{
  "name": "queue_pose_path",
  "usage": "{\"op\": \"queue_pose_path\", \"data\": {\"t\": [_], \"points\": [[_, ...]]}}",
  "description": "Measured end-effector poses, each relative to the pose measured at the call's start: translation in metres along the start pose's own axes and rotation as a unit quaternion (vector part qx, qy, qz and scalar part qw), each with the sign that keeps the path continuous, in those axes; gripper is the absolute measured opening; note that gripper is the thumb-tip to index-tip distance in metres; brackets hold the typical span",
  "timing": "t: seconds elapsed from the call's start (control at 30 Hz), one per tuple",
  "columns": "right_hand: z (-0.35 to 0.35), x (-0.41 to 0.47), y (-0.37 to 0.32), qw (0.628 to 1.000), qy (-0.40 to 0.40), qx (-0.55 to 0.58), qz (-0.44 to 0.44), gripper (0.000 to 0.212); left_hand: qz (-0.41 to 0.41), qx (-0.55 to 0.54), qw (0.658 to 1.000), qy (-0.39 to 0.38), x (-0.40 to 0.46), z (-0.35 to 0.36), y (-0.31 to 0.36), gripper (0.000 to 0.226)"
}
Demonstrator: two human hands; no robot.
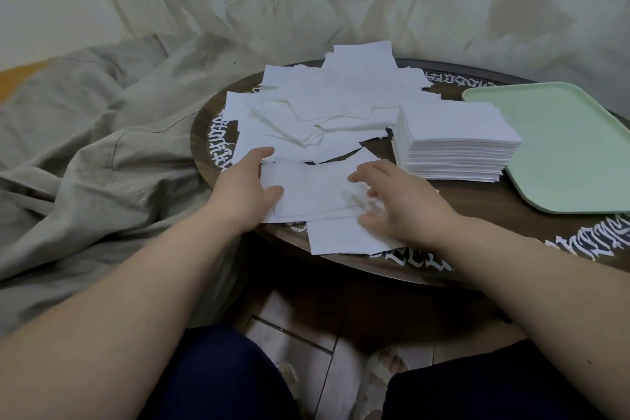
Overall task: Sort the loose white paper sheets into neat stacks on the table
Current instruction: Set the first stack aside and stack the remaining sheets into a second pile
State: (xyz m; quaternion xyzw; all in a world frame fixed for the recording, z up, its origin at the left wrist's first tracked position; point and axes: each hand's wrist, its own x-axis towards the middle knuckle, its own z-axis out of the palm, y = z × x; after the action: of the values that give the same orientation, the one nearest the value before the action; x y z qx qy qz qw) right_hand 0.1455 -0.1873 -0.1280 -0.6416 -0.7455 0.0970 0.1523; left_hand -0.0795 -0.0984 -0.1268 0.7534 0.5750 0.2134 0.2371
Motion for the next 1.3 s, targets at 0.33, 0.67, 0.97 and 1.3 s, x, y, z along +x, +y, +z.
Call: {"op": "queue_pose_path", "data": {"t": [0.33, 0.67, 0.97, 1.3], "points": [[-0.026, -0.014, 0.013, 0.996, -0.083, 0.007, 0.022, 0.040, 0.121, 0.184, 0.969, -0.114, -0.011, -0.012, 0.007, 0.024], [-0.027, -0.019, 0.012, 0.994, -0.091, -0.048, -0.035, 0.022, 0.136, 0.220, 0.964, -0.052, -0.013, -0.014, 0.014, 0.013], [-0.036, -0.014, 0.009, 0.963, 0.111, 0.226, 0.094, 0.016, 0.130, -0.066, 0.965, -0.217, -0.030, -0.018, 0.046, 0.035], [-0.027, -0.010, 0.024, 0.975, 0.103, 0.133, 0.142, 0.044, 0.008, 0.005, 0.999, 0.035, 0.000, -0.002, 0.024, 0.009]]}}
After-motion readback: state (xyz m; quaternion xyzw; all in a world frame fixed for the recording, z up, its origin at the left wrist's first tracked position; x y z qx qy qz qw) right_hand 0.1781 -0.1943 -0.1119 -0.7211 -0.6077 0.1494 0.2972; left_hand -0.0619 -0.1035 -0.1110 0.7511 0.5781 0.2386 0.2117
